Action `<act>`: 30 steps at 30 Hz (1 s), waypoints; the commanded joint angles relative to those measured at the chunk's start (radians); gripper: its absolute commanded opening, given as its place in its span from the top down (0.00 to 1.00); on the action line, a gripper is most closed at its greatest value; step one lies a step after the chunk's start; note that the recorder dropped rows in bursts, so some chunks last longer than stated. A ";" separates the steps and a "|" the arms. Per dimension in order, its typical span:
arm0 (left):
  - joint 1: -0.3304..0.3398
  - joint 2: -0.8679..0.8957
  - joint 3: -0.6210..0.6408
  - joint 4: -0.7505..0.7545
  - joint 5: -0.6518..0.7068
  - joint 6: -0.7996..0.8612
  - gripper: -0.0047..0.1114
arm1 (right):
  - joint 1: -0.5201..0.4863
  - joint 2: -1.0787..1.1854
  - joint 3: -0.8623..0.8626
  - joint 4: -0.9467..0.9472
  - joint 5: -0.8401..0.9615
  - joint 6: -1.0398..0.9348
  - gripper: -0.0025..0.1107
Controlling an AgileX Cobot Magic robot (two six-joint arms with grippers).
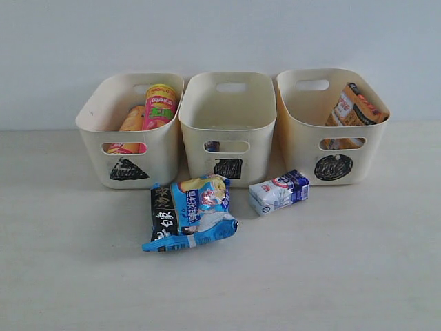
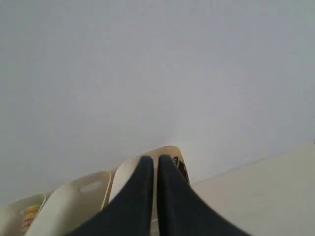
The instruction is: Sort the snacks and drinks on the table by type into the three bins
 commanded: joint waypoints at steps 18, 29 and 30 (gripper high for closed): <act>0.003 -0.003 0.003 0.005 -0.003 0.002 0.92 | 0.233 0.909 -0.509 0.264 0.881 -0.432 0.57; 0.003 -0.003 0.003 0.005 -0.003 0.002 0.92 | 0.421 1.242 -0.593 0.468 0.670 -0.465 0.25; 0.003 -0.003 0.003 0.005 -0.003 0.002 0.92 | 0.423 1.307 -0.644 0.473 0.664 -0.469 0.25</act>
